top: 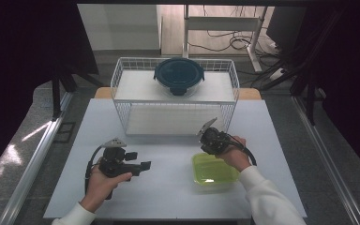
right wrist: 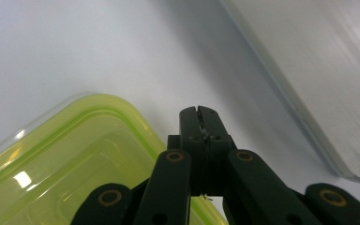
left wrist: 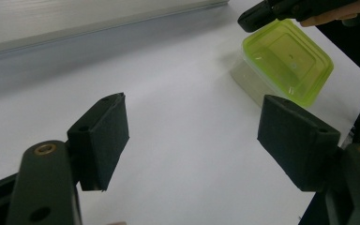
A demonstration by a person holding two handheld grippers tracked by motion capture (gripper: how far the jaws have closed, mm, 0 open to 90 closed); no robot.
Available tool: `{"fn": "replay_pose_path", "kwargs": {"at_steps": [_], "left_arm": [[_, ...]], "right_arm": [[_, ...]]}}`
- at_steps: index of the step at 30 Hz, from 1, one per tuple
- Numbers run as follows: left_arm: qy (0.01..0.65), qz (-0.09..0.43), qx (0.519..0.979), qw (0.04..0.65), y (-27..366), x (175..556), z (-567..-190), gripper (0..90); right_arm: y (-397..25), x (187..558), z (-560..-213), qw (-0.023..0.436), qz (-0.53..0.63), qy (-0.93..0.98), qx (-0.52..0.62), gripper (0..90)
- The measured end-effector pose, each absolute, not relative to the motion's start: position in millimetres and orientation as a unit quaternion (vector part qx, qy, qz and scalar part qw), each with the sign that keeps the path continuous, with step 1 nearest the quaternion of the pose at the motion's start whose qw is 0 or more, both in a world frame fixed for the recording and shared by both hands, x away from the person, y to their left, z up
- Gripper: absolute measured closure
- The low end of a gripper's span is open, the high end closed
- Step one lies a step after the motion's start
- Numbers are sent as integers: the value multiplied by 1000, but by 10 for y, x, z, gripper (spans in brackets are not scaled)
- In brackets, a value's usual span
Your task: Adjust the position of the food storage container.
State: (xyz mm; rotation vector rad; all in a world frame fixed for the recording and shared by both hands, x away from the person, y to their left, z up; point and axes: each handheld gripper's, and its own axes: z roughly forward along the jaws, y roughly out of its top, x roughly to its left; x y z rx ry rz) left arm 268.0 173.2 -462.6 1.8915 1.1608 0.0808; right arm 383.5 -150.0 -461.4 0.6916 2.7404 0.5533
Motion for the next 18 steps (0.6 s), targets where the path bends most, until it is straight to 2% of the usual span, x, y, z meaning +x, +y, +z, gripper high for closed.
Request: {"fn": "replay_pose_path", "kwargs": {"at_steps": [3,10,18], "left_arm": [[469,35,763,443,1738,2680,-4629,245],[472,43,763,439,1752,2662,-4621,245],[476,44,764,433,1726,2641,-4648,245]], "right_arm": [[-1563,3806,-4549,134,210,936,250,887],[-2167,3556,-4330,170,235,897,334,888],[-2689,3240,-4397,171,239,871,394,887]]}}
